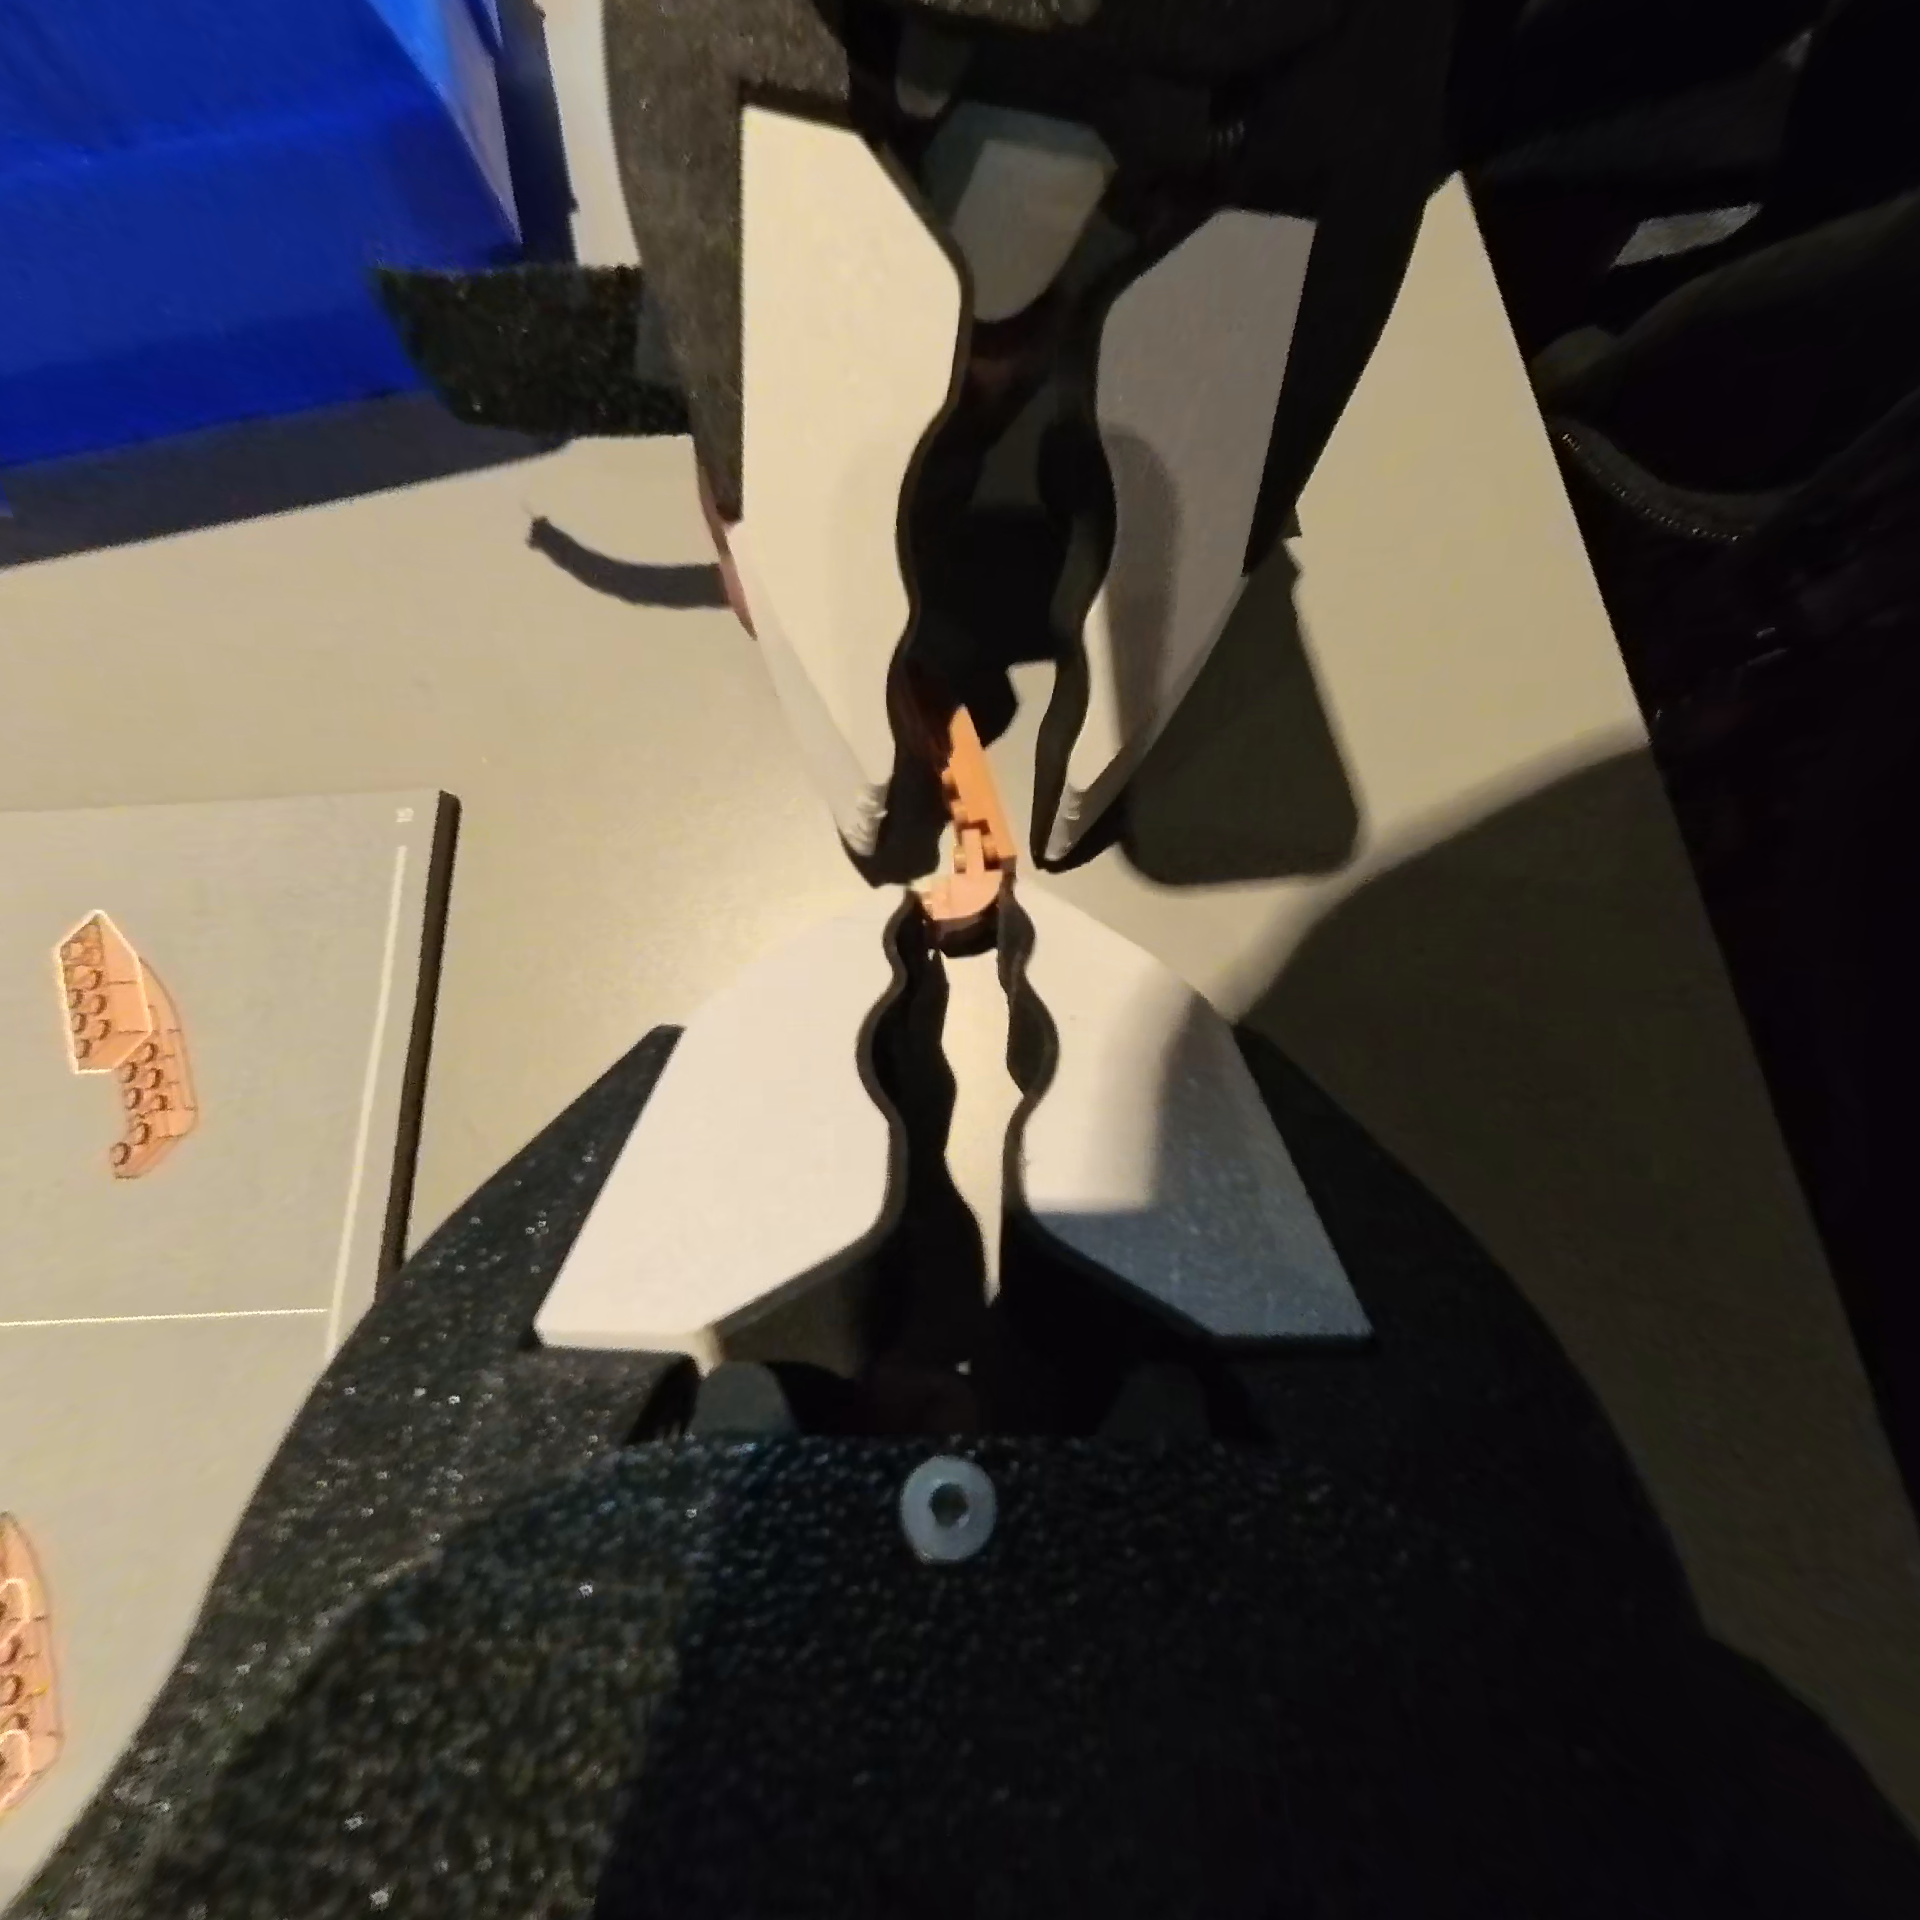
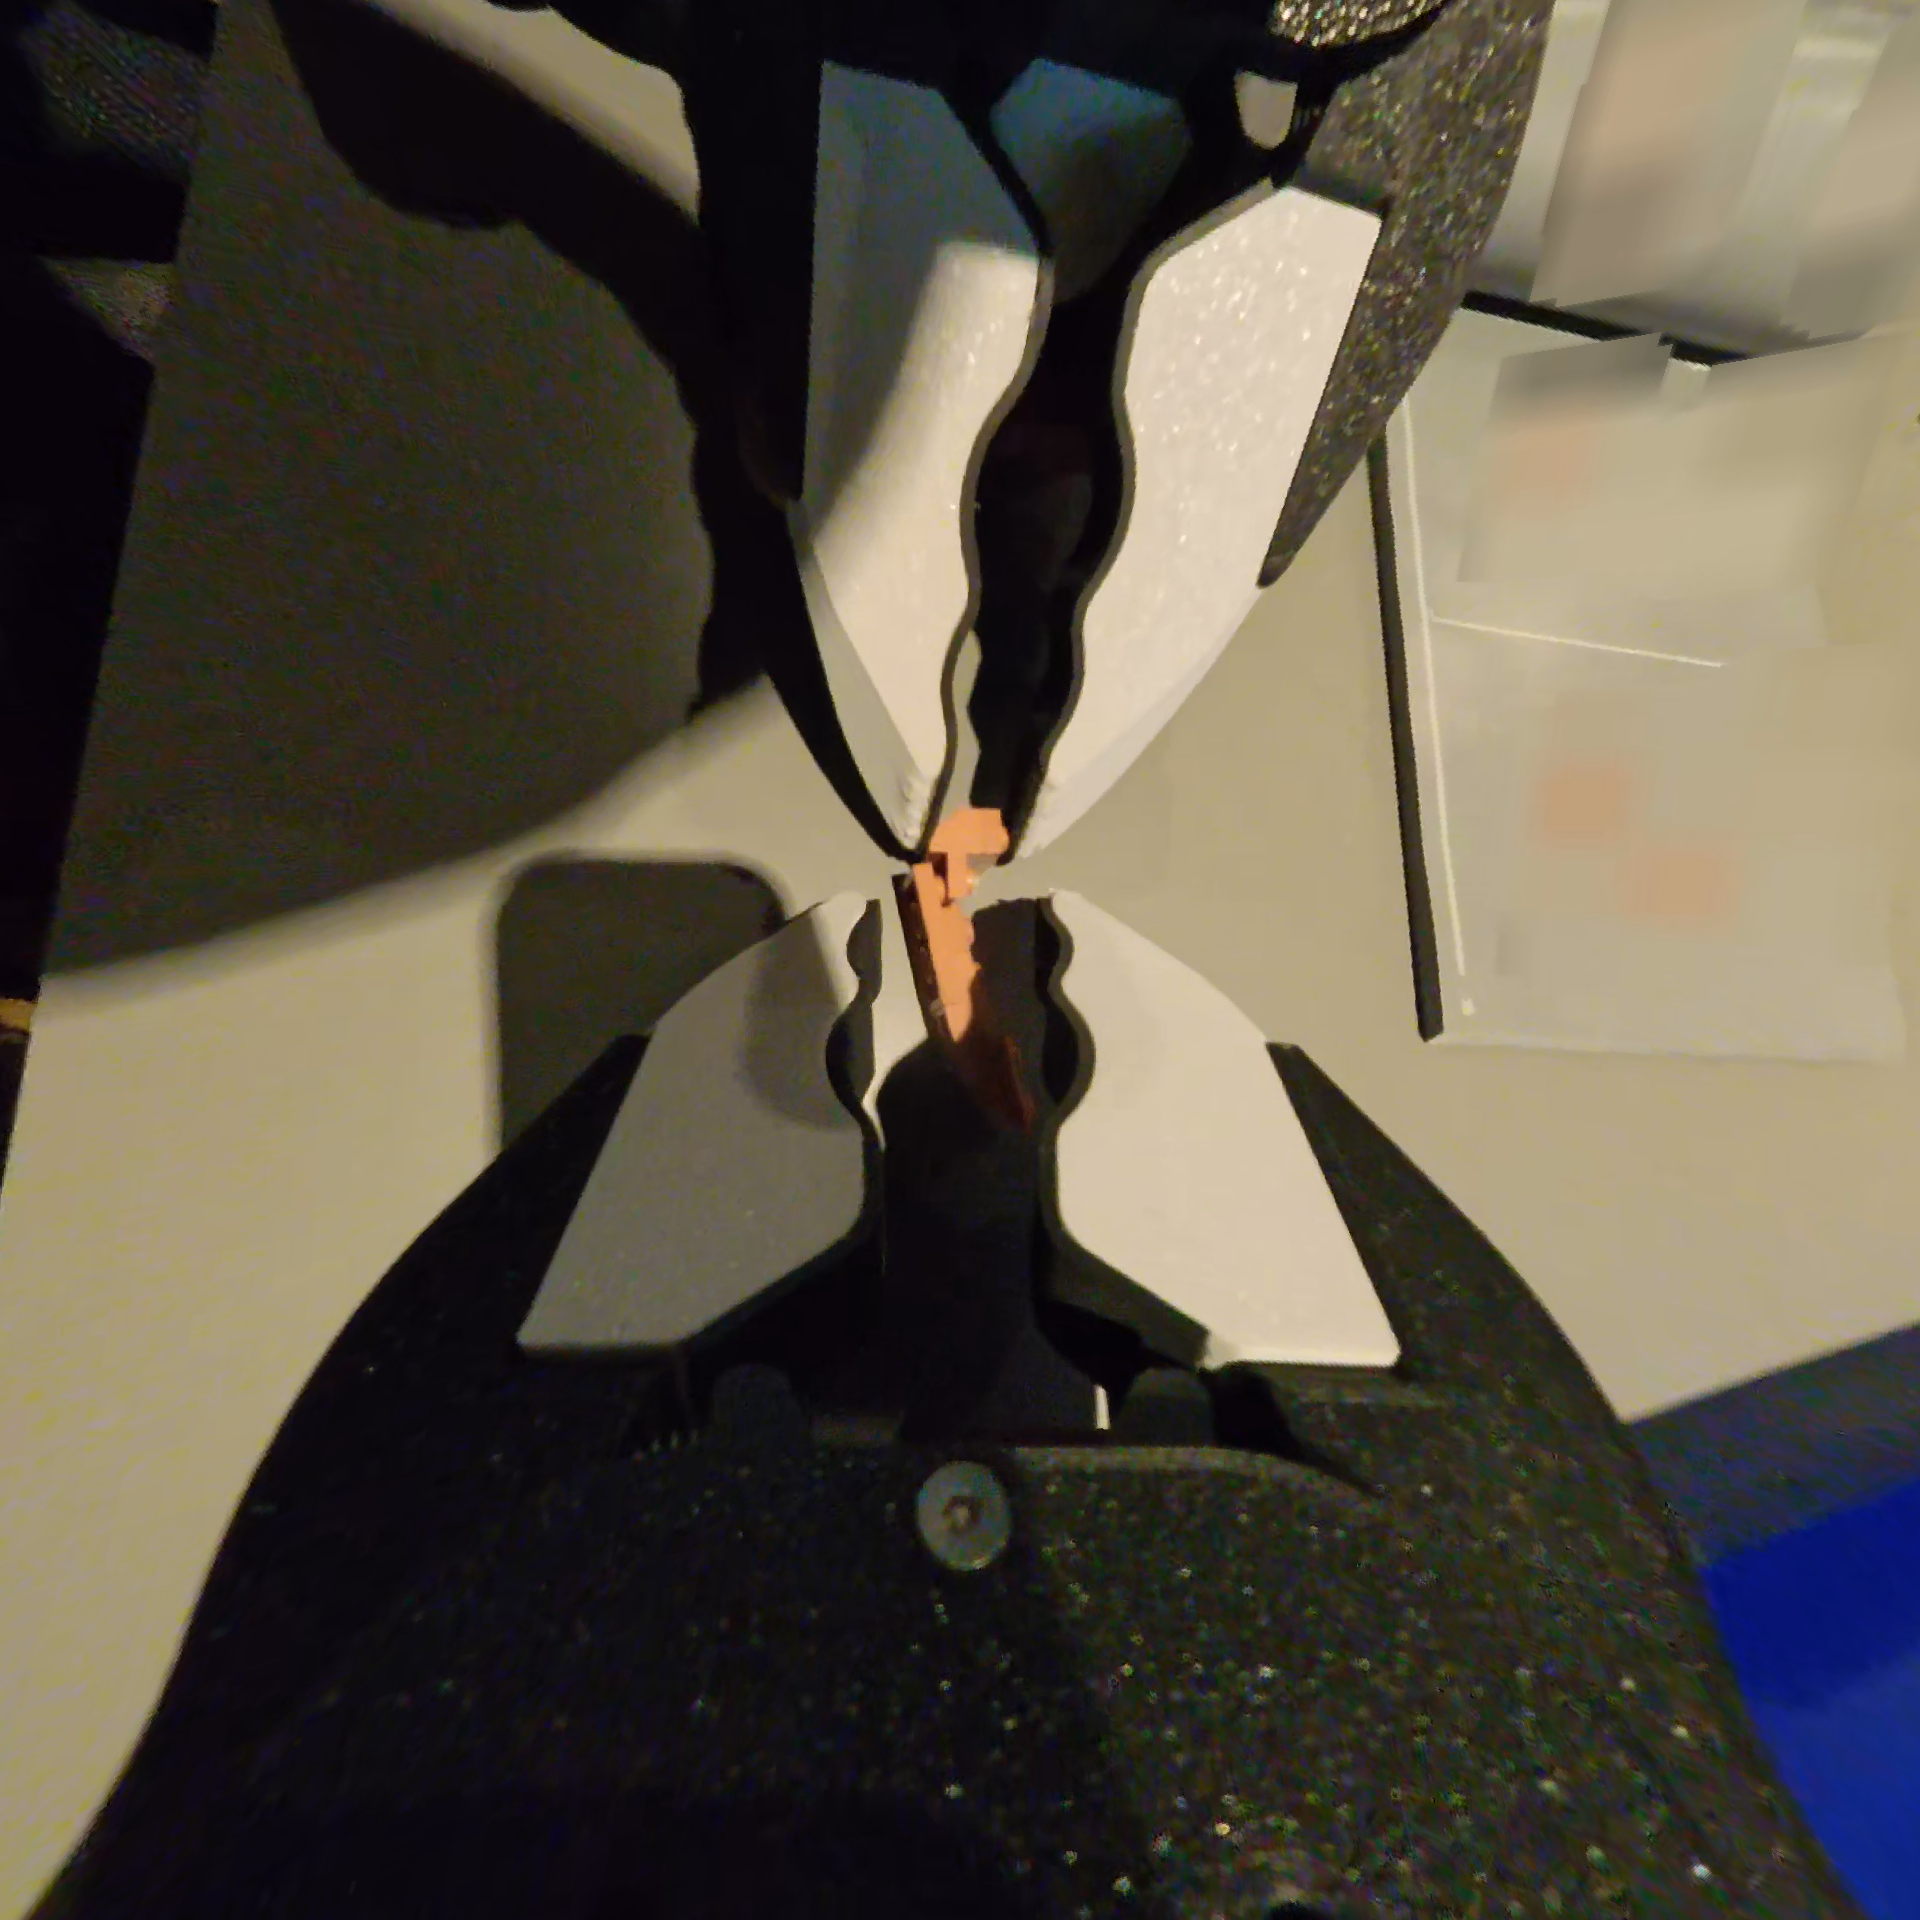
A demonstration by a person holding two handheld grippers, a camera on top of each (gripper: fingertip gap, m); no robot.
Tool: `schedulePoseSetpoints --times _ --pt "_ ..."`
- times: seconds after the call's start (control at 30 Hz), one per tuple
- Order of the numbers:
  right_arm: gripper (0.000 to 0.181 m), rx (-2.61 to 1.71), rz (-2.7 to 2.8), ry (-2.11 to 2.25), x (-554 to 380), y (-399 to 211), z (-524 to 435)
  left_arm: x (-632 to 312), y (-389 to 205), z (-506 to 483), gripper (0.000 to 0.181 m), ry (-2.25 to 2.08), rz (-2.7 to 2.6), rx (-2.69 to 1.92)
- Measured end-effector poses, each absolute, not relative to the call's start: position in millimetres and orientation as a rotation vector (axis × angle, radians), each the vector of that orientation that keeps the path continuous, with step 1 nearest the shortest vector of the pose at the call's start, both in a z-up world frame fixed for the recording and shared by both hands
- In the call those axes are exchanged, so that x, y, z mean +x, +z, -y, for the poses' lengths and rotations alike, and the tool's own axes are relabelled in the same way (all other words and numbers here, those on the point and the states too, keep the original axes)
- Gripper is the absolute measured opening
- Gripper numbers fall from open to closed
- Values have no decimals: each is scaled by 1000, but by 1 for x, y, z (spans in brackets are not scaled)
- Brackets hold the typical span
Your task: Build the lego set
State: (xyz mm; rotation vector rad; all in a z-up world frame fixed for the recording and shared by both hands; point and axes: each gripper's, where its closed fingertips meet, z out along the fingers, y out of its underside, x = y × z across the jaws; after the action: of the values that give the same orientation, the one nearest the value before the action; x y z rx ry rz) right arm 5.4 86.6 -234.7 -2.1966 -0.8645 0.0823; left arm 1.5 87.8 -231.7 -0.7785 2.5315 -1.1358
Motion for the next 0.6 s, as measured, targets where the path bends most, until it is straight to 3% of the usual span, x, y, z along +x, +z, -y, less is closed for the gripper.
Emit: schedulePoseSetpoints --times 0.6 --pt "11 -2215 874 136 1 -237 -88 1 -232 -87 13 -1125 -2514 -796"
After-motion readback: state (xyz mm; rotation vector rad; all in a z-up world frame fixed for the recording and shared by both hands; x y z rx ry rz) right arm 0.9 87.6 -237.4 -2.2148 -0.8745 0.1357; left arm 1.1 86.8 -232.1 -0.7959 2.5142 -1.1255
